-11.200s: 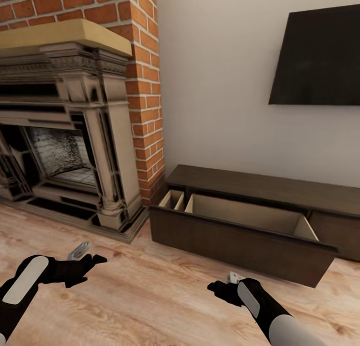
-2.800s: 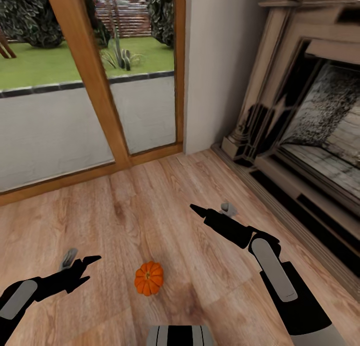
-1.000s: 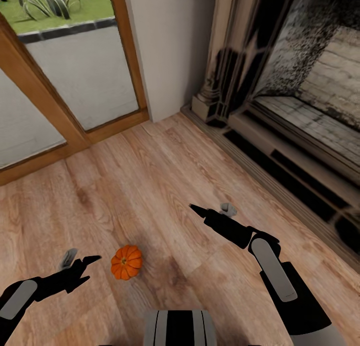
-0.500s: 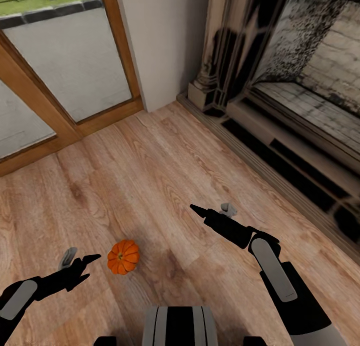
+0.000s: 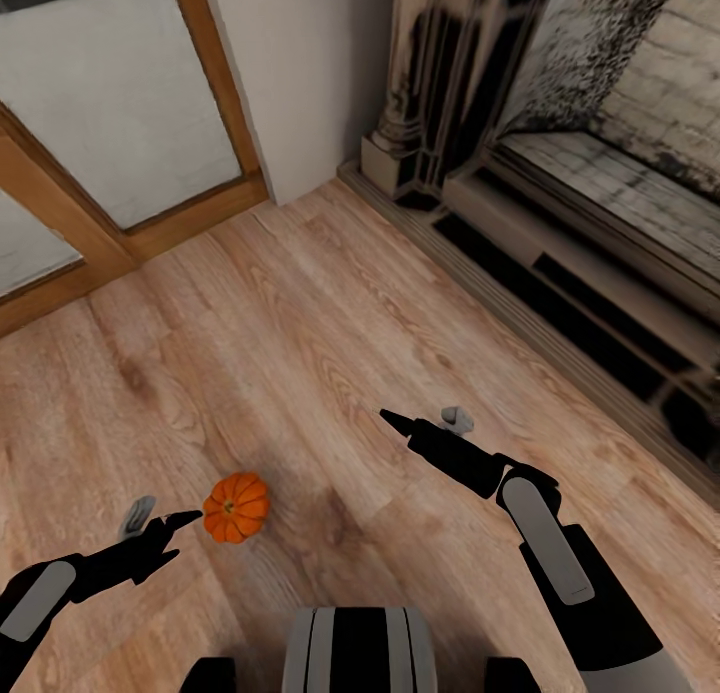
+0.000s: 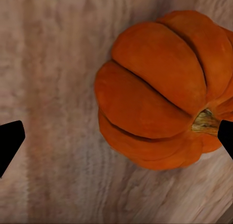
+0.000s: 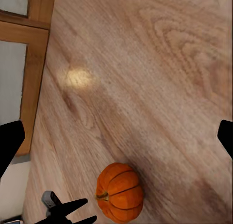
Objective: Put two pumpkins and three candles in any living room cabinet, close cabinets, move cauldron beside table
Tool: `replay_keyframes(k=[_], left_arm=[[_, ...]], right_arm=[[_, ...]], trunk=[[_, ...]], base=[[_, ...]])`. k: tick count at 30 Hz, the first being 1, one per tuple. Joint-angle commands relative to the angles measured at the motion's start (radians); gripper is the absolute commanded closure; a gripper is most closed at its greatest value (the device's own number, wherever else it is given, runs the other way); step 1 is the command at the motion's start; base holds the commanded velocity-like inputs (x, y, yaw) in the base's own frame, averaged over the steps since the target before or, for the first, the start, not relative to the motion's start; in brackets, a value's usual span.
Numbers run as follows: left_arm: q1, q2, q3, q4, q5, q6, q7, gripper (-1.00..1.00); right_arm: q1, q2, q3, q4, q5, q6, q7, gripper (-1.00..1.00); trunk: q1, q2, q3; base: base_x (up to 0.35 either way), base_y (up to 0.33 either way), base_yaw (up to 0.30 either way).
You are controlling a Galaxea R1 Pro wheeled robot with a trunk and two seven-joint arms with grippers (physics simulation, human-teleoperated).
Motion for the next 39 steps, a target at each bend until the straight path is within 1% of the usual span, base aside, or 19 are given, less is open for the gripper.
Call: replay_keyframes(k=[1,5,13,15,17,22,23,27,36,39], left_arm=[[0.0,0.0,0.003,0.0,0.001,0.007,-0.002,-1.0],[0.0,0.0,0.003,0.0,0.001,0.007,-0.002,-1.0],[0.0,0.001,0.003,0.0,0.001,0.006,-0.003,-1.0],[0.0,0.001,0.003,0.0,0.001,0.005,-0.019,-1.0],[0.0,0.002,0.001,0.0,-0.004,0.004,-0.056,-1.0],[0.0,-0.001,0.003,-0.005,-0.061,0.003,-0.083,-1.0],[0.0,-0.001,0.003,-0.005,-0.065,0.003,-0.084,-1.0],[0.0,-0.001,0.003,-0.008,-0.071,0.003,-0.086,-1.0],[0.0,-0.003,0.002,-0.014,-0.071,0.003,-0.092,-1.0],[0.0,-0.003,0.0,-0.014,-0.078,0.0,-0.123,-1.0]], right_arm=[[-0.001,0.0,0.001,0.0,-0.002,0.003,-0.001,-1.0],[-0.001,0.0,0.001,0.001,-0.001,0.002,-0.001,-1.0],[-0.001,0.0,0.001,-0.001,-0.001,0.003,-0.001,-1.0],[-0.001,0.0,0.001,-0.001,-0.001,0.003,-0.001,-1.0],[-0.001,0.0,0.001,-0.001,-0.001,0.003,-0.001,-1.0],[-0.001,0.0,0.001,-0.001,-0.001,0.003,-0.001,-1.0],[-0.001,0.0,0.001,-0.001,-0.001,0.003,-0.001,-1.0],[-0.001,0.0,0.001,-0.001,-0.001,0.003,-0.001,-1.0],[-0.001,0.0,0.001,-0.001,-0.001,0.003,-0.001,-1.0],[-0.001,0.0,0.001,-0.001,-0.001,0.003,-0.001,-1.0]], trunk=[[0.0,0.0,-0.004],[0.002,-0.001,-0.018],[0.006,-0.003,-0.049],[0.007,-0.004,-0.057],[0.007,-0.004,-0.064],[0.007,-0.004,-0.064],[0.007,-0.004,-0.064],[0.007,-0.004,-0.064],[0.007,-0.004,-0.064],[0.007,-0.004,-0.064]], base=[[0.0,0.0,-0.262],[0.0,0.0,-0.144],[0.0,0.0,-0.011],[0.0,0.0,0.0],[0.0,0.0,0.0],[0.0,0.0,0.0],[0.0,0.0,0.0],[0.0,0.0,0.0],[0.0,0.0,0.0],[0.0,0.0,0.0]])
